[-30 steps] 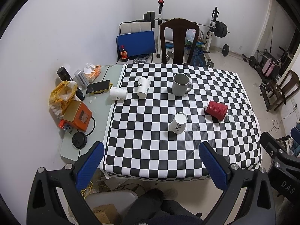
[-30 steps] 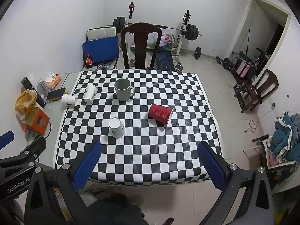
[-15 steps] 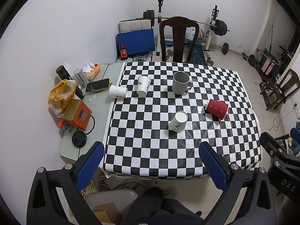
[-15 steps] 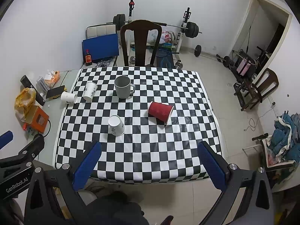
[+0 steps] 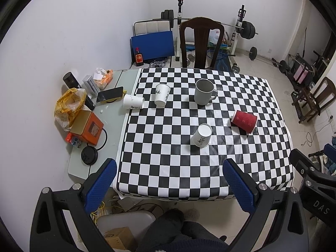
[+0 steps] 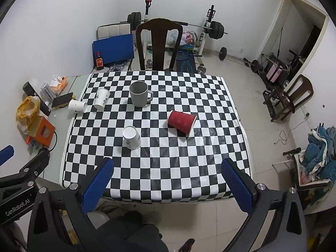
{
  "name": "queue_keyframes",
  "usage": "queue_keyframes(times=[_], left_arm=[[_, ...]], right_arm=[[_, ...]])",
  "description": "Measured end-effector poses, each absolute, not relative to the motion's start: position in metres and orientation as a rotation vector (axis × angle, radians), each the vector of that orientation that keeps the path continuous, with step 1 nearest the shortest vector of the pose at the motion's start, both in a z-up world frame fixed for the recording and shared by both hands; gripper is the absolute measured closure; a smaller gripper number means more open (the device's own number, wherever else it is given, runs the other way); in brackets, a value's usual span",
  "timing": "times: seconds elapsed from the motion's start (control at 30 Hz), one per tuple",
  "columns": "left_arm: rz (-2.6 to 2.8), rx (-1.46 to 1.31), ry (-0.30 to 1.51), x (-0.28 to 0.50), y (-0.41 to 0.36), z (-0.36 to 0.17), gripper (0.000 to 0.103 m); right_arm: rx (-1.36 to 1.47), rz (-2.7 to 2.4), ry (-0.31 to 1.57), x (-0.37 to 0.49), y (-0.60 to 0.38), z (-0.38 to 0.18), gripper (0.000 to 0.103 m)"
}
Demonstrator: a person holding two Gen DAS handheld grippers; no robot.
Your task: Flip cup upside down
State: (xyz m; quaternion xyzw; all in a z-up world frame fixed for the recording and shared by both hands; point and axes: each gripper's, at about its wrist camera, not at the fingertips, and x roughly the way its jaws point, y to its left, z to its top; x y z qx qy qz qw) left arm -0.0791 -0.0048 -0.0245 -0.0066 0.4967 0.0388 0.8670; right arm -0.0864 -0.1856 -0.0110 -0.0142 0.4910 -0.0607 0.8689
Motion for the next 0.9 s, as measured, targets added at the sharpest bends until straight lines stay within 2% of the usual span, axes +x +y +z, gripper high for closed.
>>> queue_keyframes(times=[0.9], left_arm=[[0.077, -0.012, 1.046, -0.075, -0.006, -0.021, 0.000]], right_arm=[[-0.028, -0.130, 1.038, -0.082, -0.181, -0.008, 0.000]])
